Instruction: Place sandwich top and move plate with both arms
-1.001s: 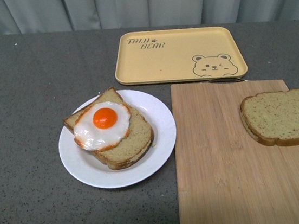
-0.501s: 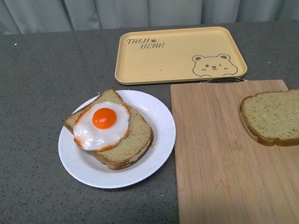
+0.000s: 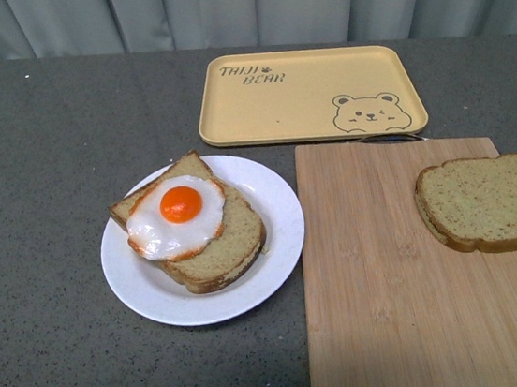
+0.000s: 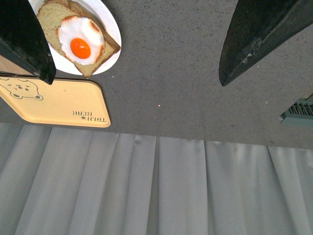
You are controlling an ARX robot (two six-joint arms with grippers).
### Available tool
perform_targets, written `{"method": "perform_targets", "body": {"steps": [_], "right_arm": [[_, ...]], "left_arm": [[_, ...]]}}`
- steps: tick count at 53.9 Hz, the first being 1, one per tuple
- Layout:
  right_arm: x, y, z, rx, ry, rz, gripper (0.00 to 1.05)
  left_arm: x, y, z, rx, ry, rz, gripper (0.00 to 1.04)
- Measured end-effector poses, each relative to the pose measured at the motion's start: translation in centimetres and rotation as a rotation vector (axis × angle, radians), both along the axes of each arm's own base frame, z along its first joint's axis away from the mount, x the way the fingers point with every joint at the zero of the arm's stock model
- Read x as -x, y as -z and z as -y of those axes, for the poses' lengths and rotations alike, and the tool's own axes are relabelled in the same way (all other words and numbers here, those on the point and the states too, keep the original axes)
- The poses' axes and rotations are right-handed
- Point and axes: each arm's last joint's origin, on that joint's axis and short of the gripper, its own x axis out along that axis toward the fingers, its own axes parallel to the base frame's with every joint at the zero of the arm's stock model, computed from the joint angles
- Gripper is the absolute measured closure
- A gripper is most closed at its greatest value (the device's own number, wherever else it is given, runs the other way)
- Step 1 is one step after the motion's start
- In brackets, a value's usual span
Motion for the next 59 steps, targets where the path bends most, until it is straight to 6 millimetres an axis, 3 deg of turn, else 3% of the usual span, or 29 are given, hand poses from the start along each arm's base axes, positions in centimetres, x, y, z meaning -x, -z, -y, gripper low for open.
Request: {"method": "perform_targets", "body": {"steps": [13,25,32,44,52,59], "right_arm": [[-1.6,2.1,-0.9,-0.063,-0.027,-0.074,0.11],[-2.4,2.9,-1.3,-0.036,-0.02,-0.135,0.53],[-2.4,2.8,-1.2,-0.036,-0.019,-0.146,0.69],[-2.1,0.1,-1.8,-0.035,-0.051,-0.074,1.0],[-2.0,-3.0,-3.4,-0.09,-0.108,0.065,1.01],[-2.3,-5.9,-6.3,-0.201,-0.171,0.211,1.01]], "left_arm": [[0.0,0.0,0.0,0.0,0.0,0.0,0.07],[0.0,0.0,0.0,0.0,0.0,0.0,0.07],[0.0,0.0,0.0,0.0,0.0,0.0,0.07],[0.0,0.0,0.0,0.0,0.0,0.0,0.07],[0.0,0.0,0.0,0.0,0.0,0.0,0.07],[0.0,0.0,0.0,0.0,0.0,0.0,0.07]]}}
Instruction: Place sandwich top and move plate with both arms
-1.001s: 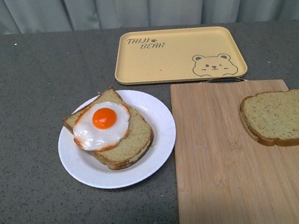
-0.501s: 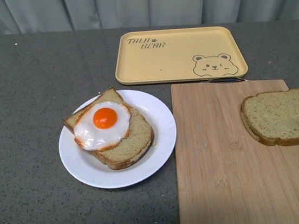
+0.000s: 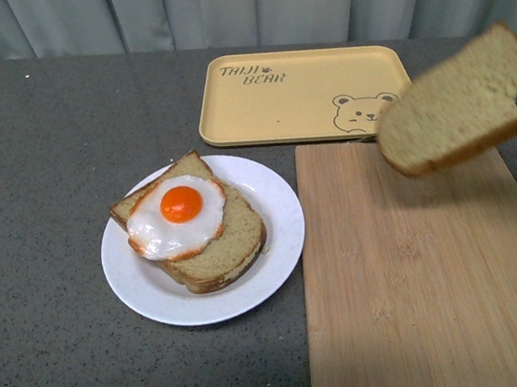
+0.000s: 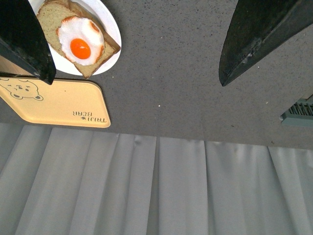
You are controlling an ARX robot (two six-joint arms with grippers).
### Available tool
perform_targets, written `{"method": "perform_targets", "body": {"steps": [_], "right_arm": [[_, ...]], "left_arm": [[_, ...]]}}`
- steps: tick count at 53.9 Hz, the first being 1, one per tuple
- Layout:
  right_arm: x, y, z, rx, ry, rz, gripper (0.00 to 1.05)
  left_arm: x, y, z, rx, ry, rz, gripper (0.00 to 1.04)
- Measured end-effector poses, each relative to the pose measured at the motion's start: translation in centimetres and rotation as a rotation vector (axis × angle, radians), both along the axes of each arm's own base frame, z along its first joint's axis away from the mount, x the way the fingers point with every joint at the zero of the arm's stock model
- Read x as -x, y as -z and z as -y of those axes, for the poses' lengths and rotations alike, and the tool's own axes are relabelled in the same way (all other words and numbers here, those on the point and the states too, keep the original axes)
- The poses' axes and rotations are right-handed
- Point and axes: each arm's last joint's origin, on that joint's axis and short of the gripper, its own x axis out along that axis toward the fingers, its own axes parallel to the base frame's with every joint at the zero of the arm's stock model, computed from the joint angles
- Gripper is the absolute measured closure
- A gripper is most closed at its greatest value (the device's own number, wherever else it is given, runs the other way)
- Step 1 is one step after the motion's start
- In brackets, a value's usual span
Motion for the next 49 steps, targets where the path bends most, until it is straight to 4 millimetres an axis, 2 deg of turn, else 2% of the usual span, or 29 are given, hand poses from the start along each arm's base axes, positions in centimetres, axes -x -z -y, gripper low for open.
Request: {"method": "perform_targets", "body": {"steps": [4,9,21,24,33,43,49], "right_arm": [[-0.5,-0.7,-2.5,-0.06,-0.046,0.044,1.01],[-1.1,-0.3,-5.7,-0.125,-0.103,0.036,1.01],[-4.5,3.7,-15.3,-0.306,-0.248,-0.055,1.01],[-4.8,4.8,-17.0,-0.313,-0.274,-0.1,1.02],[-4.7,6.3,-19.2,-0.314,-0.313,-0.163,1.01],[-4.6,6.8,-19.5,-0.29,-0.302,-0.2,1.02],[-4.0,7.3,-18.5,-0.262,-0.281,-0.211,0.79]], "left_arm": [[0.0,0.0,0.0,0.0,0.0,0.0,0.07],[0.0,0.0,0.0,0.0,0.0,0.0,0.07],[0.0,0.0,0.0,0.0,0.0,0.0,0.07],[0.0,0.0,0.0,0.0,0.0,0.0,0.07],[0.0,0.0,0.0,0.0,0.0,0.0,0.07],[0.0,0.0,0.0,0.0,0.0,0.0,0.07],[0.0,0.0,0.0,0.0,0.0,0.0,0.07]]}}
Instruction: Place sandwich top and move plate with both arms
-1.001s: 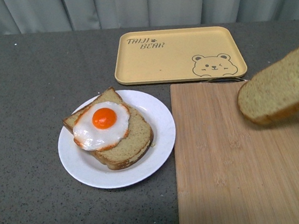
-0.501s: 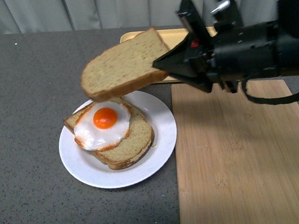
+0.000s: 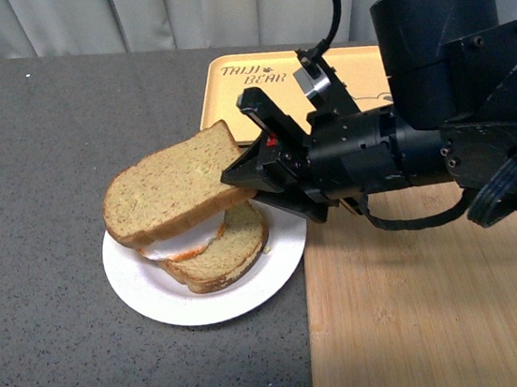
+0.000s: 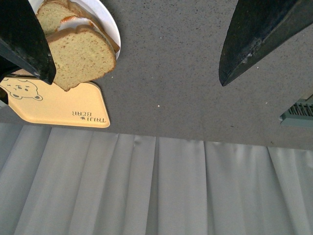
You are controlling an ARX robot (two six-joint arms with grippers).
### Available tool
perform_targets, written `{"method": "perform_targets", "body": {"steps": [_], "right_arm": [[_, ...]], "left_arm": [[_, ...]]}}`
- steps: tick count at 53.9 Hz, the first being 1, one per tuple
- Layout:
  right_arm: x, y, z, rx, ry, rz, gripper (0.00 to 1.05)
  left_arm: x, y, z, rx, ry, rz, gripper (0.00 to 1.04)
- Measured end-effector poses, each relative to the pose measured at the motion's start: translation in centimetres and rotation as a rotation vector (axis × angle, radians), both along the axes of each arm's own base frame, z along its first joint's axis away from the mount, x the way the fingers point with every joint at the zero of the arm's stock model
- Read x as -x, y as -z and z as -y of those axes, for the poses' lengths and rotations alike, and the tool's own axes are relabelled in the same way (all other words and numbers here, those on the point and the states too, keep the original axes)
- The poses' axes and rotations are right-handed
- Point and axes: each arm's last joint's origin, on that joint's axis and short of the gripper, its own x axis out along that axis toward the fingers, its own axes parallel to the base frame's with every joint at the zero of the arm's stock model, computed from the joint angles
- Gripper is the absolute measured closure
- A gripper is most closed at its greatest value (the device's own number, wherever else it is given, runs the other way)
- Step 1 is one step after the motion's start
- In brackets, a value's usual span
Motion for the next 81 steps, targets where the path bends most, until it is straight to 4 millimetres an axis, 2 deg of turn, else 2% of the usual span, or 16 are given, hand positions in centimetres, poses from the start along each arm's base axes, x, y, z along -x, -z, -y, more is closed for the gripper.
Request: {"method": "perform_targets", "body": {"steps": [8,22,24,30,36,39,45,52,54,68,81], "right_arm": [[1.1,-0.7,1.6,0.059,0.031,0.022,0.54],[3.1,-3.8,4.6,0.239,0.131,0.198,0.1],[3.3,-4.1,4.9,0.264,0.143,0.221,0.07],[3.9,-3.4,5.4,0.453,0.292,0.497,0.22],[6.0,-3.1,7.3,0.645,0.44,0.702,0.42],[6.9,-3.8,8.4,0.707,0.519,0.775,0.51],[8.9,-6.5,10.6,0.77,0.698,0.943,0.7],[11.1,-7.4,12.3,0.798,0.714,0.989,0.94],[12.8,-7.7,13.1,0.815,0.704,0.995,1.04],[16.5,-9.2,14.9,0.823,0.718,1.013,1.04],[18.3,-9.9,16.0,0.811,0.689,1.009,1.04]], "left_arm": [[0.0,0.0,0.0,0.0,0.0,0.0,0.07],[0.0,0.0,0.0,0.0,0.0,0.0,0.07],[0.0,0.0,0.0,0.0,0.0,0.0,0.07],[0.0,0.0,0.0,0.0,0.001,0.0,0.07],[0.0,0.0,0.0,0.0,0.0,0.0,0.07],[0.0,0.0,0.0,0.0,0.0,0.0,0.07],[0.0,0.0,0.0,0.0,0.0,0.0,0.07],[0.0,0.0,0.0,0.0,0.001,0.001,0.07],[0.0,0.0,0.0,0.0,0.0,0.0,0.07],[0.0,0.0,0.0,0.0,0.0,0.0,0.07],[0.0,0.0,0.0,0.0,0.0,0.0,0.07]]}}
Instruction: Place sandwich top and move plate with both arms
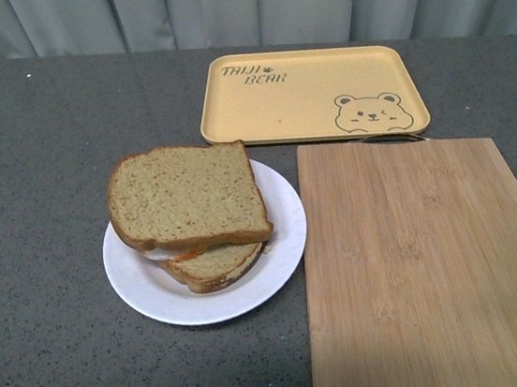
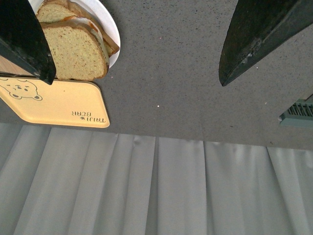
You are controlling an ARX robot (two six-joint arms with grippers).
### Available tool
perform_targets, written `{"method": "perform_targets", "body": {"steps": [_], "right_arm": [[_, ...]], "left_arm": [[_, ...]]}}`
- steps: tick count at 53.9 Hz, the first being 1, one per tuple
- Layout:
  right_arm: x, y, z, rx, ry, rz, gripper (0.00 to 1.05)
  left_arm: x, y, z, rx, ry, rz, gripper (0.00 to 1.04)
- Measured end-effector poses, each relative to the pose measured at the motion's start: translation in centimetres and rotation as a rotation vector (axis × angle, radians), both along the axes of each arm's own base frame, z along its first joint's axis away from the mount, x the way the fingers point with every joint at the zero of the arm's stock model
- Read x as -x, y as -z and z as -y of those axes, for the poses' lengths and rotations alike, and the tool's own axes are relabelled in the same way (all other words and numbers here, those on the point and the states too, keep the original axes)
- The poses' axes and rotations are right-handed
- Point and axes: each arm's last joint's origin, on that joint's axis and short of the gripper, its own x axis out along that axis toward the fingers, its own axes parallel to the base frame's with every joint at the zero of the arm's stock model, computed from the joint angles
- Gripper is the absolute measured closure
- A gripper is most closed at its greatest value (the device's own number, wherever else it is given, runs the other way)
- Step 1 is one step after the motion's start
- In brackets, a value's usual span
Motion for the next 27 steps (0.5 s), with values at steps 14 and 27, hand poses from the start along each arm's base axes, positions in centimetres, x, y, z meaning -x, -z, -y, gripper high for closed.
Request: {"method": "perform_targets", "body": {"steps": [14,27], "right_arm": [[1.9,-0.9,0.6,-0.001,0.027,0.025,1.04],[2.9,-1.2,0.6,-0.001,0.026,0.036,1.04]], "left_arm": [[0.0,0.0,0.0,0.0,0.0,0.0,0.07],[0.0,0.0,0.0,0.0,0.0,0.0,0.07]]}}
